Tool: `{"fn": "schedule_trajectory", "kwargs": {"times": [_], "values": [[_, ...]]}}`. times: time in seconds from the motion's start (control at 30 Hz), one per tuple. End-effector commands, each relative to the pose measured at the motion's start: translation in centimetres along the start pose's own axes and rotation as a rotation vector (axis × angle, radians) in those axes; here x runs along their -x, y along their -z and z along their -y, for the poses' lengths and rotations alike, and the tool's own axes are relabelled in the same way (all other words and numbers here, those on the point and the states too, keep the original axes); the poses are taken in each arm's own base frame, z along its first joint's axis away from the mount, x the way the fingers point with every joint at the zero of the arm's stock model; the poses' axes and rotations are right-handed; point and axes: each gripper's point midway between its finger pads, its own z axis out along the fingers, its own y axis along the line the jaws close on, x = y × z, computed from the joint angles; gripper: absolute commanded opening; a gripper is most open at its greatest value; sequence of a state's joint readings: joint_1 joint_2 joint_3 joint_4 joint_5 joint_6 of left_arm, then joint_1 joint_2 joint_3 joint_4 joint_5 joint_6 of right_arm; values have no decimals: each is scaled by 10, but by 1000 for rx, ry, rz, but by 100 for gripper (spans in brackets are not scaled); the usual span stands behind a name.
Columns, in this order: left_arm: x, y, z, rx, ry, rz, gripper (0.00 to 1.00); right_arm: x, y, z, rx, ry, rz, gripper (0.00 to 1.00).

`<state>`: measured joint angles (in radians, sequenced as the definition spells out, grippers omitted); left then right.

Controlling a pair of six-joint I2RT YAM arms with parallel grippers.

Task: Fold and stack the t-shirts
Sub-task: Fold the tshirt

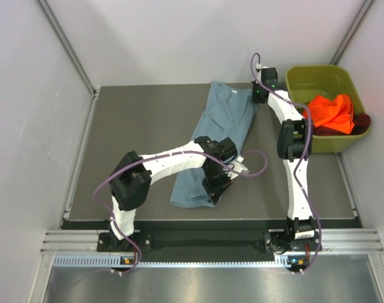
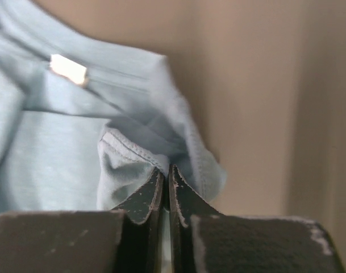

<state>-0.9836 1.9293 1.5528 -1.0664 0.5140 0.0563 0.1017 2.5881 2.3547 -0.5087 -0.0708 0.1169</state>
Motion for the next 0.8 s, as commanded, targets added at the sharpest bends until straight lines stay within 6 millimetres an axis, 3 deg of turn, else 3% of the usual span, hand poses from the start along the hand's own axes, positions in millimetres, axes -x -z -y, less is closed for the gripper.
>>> {"fn": "schedule_trajectory", "kwargs": {"times": [0.0, 0.03, 0.1, 0.13, 0.23, 0.33, 0.47, 0.57, 0.77], "values": [[12, 5, 16, 11, -94, 43, 0, 54, 45, 31, -87, 26, 113, 5], [12, 4, 17, 23, -105, 41, 0, 56, 48, 37, -103, 25, 119, 29], [14, 1, 23, 27, -132, 38, 0, 64, 62, 48, -147, 24, 132, 52], [15, 0, 25, 26, -137, 37, 0, 66, 67, 48, -150, 27, 135, 68], [20, -4, 29, 22, -150, 37, 0, 84, 102, 39, -130, 20, 168, 85], [29, -6, 33, 18, -164, 47, 0, 81, 118, 21, -33, -11, 152, 83], [44, -7, 34, 24, -176, 69, 0, 47, 115, -8, 98, -86, 51, 79], [52, -8, 32, 30, -175, 79, 0, 24, 107, -16, 113, -89, -11, 77], [60, -13, 36, 7, -166, 89, 0, 0, 91, -20, 99, -87, -71, 75]]}}
